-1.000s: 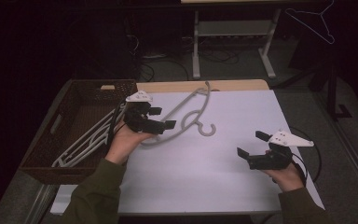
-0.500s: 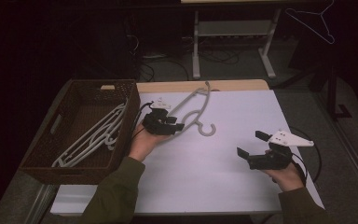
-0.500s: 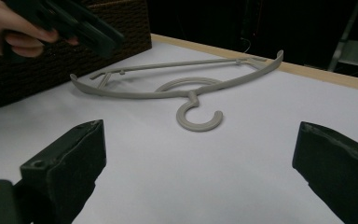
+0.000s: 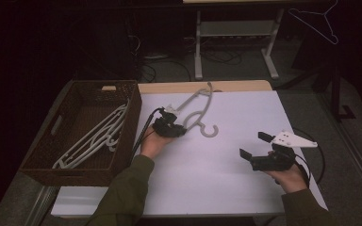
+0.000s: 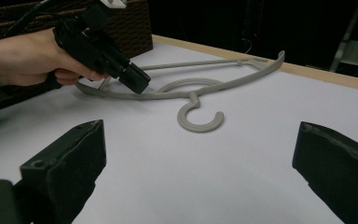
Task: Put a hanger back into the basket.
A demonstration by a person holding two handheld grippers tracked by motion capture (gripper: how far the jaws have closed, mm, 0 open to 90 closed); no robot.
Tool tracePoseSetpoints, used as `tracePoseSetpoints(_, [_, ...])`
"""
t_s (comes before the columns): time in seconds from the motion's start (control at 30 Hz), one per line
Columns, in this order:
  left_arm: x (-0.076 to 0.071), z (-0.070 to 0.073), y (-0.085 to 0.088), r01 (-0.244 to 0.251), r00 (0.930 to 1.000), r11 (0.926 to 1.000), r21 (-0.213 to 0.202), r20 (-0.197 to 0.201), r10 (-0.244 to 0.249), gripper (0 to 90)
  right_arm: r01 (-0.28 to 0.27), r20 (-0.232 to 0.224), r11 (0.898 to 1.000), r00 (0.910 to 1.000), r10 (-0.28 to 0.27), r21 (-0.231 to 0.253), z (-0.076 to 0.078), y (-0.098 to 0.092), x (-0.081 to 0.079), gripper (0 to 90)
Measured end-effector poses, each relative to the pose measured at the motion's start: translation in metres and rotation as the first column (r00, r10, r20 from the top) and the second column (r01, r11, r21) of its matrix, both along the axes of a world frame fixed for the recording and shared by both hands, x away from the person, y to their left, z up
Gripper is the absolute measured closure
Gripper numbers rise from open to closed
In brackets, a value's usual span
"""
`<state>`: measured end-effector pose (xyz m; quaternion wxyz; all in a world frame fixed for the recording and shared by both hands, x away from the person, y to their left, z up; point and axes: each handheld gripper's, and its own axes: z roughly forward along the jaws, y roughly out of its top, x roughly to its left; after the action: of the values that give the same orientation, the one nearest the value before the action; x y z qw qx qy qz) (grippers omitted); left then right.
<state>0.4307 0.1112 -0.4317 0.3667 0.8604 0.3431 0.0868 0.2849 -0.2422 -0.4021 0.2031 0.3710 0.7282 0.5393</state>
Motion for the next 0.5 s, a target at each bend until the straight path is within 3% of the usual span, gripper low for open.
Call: tracePoseSetpoints(0.5, [0.0041, -0.01, 0.0009, 0.013, 0.9981, 0.9998, 0.014, -0.061, -0.012, 81.2, 0.0, -0.001, 1.0, 1.0, 0.0, 0.004, 0.0004, 0.0, 0.0, 2.3])
